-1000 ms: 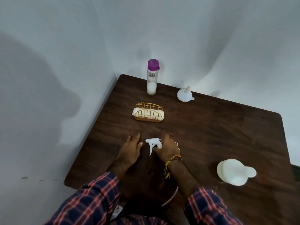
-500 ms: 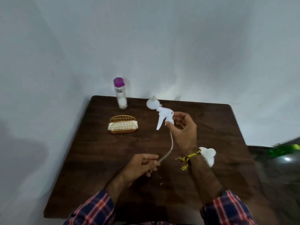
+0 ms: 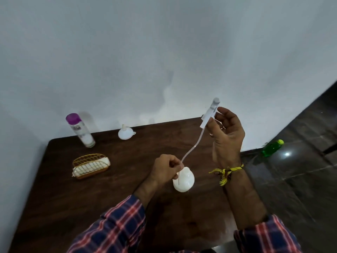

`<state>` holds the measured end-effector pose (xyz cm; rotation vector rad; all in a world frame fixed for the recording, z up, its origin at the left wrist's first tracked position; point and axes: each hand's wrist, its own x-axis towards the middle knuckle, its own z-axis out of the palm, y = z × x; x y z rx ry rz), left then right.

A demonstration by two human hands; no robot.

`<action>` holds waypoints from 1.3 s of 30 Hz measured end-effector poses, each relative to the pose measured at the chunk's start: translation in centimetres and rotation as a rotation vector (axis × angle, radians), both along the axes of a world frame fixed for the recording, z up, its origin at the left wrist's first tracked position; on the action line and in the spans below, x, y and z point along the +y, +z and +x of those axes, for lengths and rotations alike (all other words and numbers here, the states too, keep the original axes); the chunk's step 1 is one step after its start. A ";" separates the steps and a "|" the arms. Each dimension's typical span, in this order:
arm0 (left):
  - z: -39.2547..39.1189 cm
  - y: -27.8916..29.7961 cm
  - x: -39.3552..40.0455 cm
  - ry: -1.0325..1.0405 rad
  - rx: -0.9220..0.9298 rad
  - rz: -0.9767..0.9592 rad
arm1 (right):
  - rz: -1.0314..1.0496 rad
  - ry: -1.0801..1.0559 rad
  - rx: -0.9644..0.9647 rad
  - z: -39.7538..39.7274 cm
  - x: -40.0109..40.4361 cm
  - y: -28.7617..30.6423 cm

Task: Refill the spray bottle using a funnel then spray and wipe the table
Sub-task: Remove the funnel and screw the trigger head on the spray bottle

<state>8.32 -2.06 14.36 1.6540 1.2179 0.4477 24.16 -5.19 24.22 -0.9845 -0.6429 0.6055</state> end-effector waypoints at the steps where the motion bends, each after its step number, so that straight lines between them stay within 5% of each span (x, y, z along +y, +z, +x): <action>1: 0.8 0.2 0.3 -0.001 -0.001 0.048 | 0.012 -0.017 0.015 0.8 0.0 0.2; 7: 3.9 -1.4 1.3 0.053 -0.058 0.265 | 0.049 -0.092 0.078 3.9 -0.2 -0.3; 16: 3.6 -4.9 0.9 0.004 0.020 0.340 | 0.040 -0.063 0.159 5.4 -1.4 -3.0; 24: 2.1 -8.8 -0.2 -0.065 0.036 0.133 | -0.233 0.225 -0.046 4.9 -3.0 -6.7; 39: 2.4 -9.7 -0.6 -0.005 0.067 0.159 | -0.504 0.479 -0.366 1.4 -2.4 -14.8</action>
